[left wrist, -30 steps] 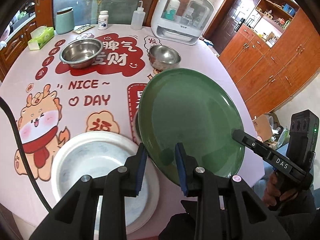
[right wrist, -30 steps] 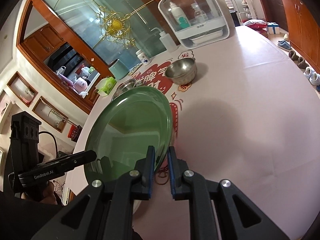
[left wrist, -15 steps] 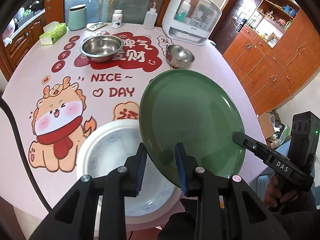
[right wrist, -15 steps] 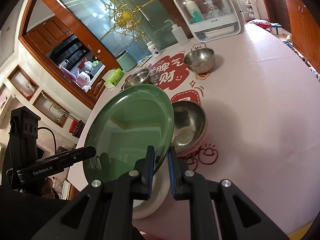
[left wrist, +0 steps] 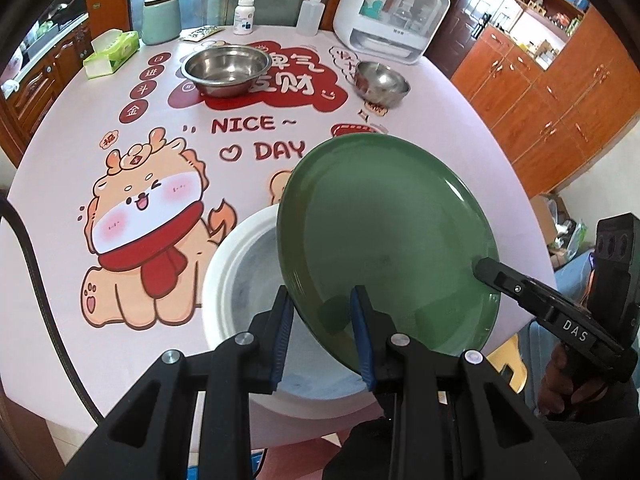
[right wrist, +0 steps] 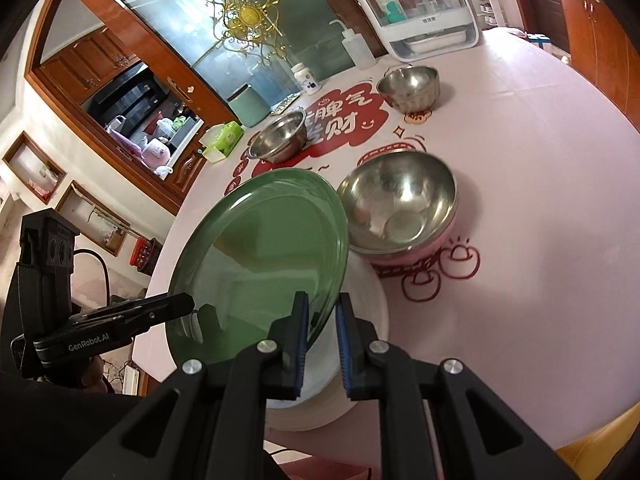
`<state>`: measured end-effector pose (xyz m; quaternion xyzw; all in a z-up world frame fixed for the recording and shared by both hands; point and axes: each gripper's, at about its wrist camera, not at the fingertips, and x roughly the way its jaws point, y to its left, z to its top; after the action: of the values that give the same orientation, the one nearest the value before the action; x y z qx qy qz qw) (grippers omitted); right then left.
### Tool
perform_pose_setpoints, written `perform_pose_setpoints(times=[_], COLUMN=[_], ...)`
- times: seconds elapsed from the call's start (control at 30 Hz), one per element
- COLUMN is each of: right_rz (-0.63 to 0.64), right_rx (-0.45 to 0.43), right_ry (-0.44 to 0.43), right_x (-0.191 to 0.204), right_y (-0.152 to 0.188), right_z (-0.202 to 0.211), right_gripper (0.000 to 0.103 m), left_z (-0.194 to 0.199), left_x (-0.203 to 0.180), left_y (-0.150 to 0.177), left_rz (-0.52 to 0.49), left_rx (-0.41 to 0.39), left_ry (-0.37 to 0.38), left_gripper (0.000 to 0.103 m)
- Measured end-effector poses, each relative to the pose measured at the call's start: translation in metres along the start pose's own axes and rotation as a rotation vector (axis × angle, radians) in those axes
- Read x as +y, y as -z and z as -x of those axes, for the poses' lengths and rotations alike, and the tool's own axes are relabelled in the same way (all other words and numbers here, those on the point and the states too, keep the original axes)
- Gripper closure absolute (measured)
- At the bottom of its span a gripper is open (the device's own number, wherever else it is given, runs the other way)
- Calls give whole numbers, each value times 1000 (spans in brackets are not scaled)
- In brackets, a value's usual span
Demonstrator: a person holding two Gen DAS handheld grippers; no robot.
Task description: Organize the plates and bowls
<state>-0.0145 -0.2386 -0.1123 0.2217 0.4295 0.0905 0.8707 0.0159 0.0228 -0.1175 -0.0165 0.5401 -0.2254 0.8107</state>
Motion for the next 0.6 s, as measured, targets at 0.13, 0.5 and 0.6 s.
perform_pose_setpoints(times=[0.13,0.5,0.6], right_rz=[-23,-69,-75], right_rx=[8,80,94], right_ry=[18,85,97], right_x=[6,16,18], right_y=[12,36,38], right_z=[-9,-37,-41], right_gripper=[90,90,90], left_z=[-9,-33,-40], left_x=[12,34,37], left_y=[5,16,18], left_rz=[-13,-40,-43], left_rx=[35,123,145], left_ry=[0,0,-2], left_gripper=[76,76,76])
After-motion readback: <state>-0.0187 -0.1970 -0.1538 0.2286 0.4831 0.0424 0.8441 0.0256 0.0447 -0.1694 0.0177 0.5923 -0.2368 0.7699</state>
